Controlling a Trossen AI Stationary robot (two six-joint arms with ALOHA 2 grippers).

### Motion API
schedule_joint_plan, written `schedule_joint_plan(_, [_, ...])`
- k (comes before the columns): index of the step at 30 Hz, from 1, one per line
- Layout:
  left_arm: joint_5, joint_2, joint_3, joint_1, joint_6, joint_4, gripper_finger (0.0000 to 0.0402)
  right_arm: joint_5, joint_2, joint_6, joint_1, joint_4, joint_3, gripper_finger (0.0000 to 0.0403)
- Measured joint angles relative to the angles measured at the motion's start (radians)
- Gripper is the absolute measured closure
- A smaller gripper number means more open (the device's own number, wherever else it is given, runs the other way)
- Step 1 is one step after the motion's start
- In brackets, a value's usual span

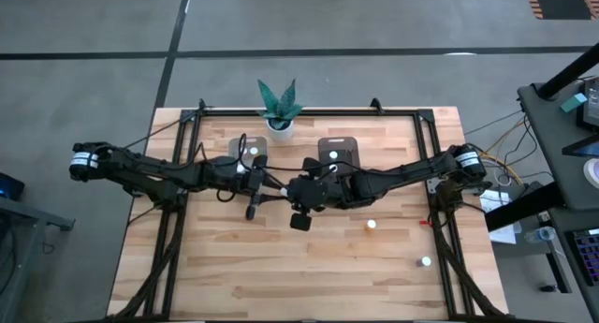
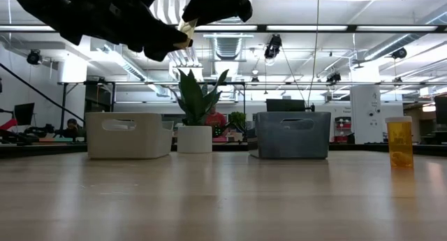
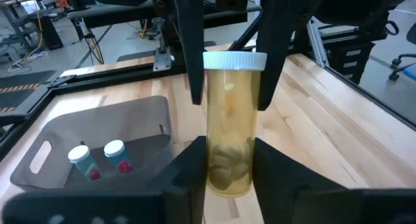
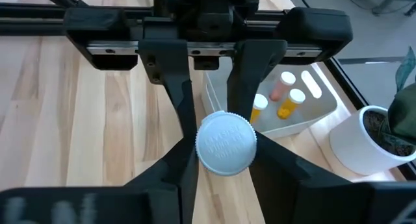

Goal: Pick and place medicine bottles into bin by pill shape (circle, oval)
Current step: Put the yellow tablet bottle into the gray bin

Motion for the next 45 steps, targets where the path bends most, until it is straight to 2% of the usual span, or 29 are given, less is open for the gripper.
schedule_joint_plan(3, [0.0,0.0,-0.001,0.0,0.0,0.013,0.0336,0.0,0.0,0.0,0.0,0.007,0.0,0.0275])
schedule_joint_plan(15, [0.013,-0.001,-0.013,0.0,0.035,0.097,0.0322,0.001,-0.065,-0.011,0.038,0.005,-0.007,0.0191])
schedule_joint_plan(20, [0.033,-0.001,-0.014,-0.004,0.035,0.135,0.032,0.015,-0.096,-0.01,0.076,0.002,-0.032,0.0188])
schedule_joint_plan(24, [0.034,-0.001,-0.014,-0.016,0.035,0.159,0.0319,0.116,-0.106,-0.011,0.108,0.025,-0.069,0.0193])
schedule_joint_plan(27, [0.036,-0.001,-0.014,-0.026,0.035,0.18,0.0319,0.152,-0.113,-0.011,0.115,0.065,-0.107,0.0197])
schedule_joint_plan(30, [0.038,-0.001,-0.014,-0.032,0.035,0.195,0.0319,0.159,-0.116,-0.023,0.114,0.163,-0.15,0.0201])
schedule_joint_plan(39, [0.038,-0.001,-0.014,-0.036,0.034,0.216,0.0318,0.16,-0.101,-0.153,0.11,0.602,-0.305,0.0212])
schedule_joint_plan(45, [0.038,-0.001,-0.012,-0.045,0.032,0.228,0.0318,0.159,-0.1,-0.168,0.092,0.802,-0.389,0.0223])
